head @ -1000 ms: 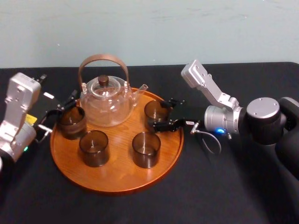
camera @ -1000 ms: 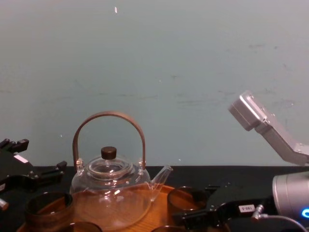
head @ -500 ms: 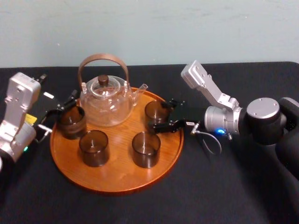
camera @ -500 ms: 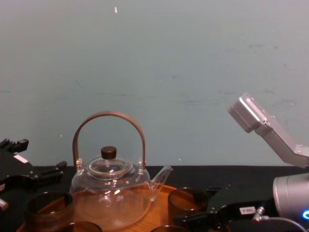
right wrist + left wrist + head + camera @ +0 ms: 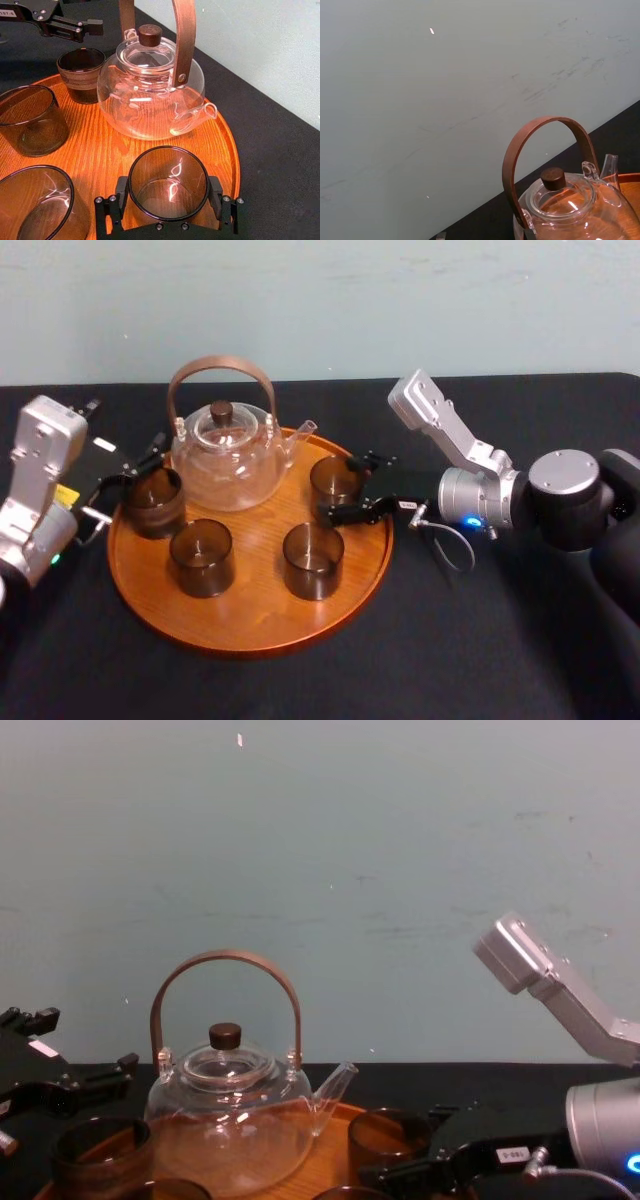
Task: Pick up the glass from the table and place it on the tray.
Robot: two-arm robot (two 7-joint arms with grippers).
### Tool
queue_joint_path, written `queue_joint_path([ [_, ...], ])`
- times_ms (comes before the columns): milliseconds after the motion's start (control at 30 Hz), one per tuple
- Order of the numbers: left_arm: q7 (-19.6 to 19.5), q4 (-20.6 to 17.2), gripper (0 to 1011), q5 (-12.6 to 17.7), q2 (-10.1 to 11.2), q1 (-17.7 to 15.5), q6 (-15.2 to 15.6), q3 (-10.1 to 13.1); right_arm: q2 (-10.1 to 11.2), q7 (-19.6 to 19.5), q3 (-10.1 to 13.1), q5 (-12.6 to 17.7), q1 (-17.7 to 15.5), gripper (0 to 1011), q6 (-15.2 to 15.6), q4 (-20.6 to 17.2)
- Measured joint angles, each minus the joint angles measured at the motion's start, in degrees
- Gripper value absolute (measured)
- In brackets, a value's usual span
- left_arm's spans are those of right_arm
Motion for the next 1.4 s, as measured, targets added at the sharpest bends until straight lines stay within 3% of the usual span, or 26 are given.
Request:
queue_joint_path([
  [467,0.00,0.00,1001,0.00,0.00,0.00,0.00,0.00,0.90,0.50,0.72,0.65,-0.74,1002,0.05,-1.48],
  [1033,0.00,0.00,1001,0.00,0.00,-0.01,0.00,0.00,9.23,0.07,5.06,4.96,-8.32,1002,1.85,-13.69],
  [1133,0.00,0.00,1001,0.00,0.00,-0.01,0.00,0.00,11.55,-0.57,6.56,6.26,-10.51,1002,1.93,-16.78],
  [1400,0.00,0.00,1001,0.00,0.00,-0.01,0.00,0.00,15.41,-3.19,9.95,8.55,-15.06,1002,1.41,-22.02],
])
